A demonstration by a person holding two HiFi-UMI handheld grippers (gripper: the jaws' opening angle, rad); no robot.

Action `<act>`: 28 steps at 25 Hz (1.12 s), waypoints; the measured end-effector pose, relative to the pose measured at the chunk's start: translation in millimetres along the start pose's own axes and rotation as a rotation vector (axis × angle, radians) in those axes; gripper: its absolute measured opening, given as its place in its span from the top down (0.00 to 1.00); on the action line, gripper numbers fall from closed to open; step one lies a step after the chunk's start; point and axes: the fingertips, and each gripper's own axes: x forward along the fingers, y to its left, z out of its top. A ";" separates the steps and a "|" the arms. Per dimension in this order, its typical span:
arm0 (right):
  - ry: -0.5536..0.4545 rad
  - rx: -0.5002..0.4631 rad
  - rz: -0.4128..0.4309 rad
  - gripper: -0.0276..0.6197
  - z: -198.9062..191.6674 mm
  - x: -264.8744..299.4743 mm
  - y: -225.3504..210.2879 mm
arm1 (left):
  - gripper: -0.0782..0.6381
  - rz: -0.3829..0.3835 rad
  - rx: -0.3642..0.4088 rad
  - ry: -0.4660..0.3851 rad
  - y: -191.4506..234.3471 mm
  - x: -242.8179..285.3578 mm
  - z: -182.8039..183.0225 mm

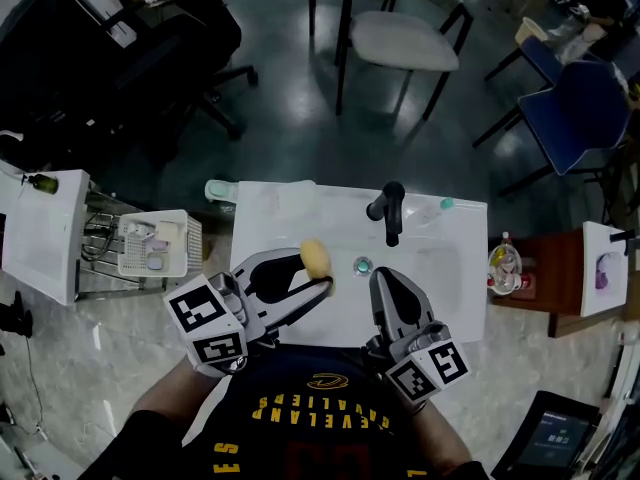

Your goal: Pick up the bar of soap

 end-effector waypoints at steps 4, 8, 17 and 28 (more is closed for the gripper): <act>-0.008 -0.014 0.007 0.93 1.6 1.4 1.0 | 0.63 -0.007 -0.026 0.004 1.7 3.7 -3.1; -0.001 -0.027 0.007 0.93 0.2 3.1 1.6 | 0.63 -0.010 -0.032 0.013 2.2 6.0 -5.0; 0.000 -0.012 0.012 0.93 -4.8 5.1 -1.1 | 0.63 -0.011 -0.035 0.018 7.1 8.5 -7.5; 0.009 -0.025 0.022 0.93 -5.6 7.7 3.0 | 0.63 -0.011 -0.038 0.035 10.6 8.8 -10.5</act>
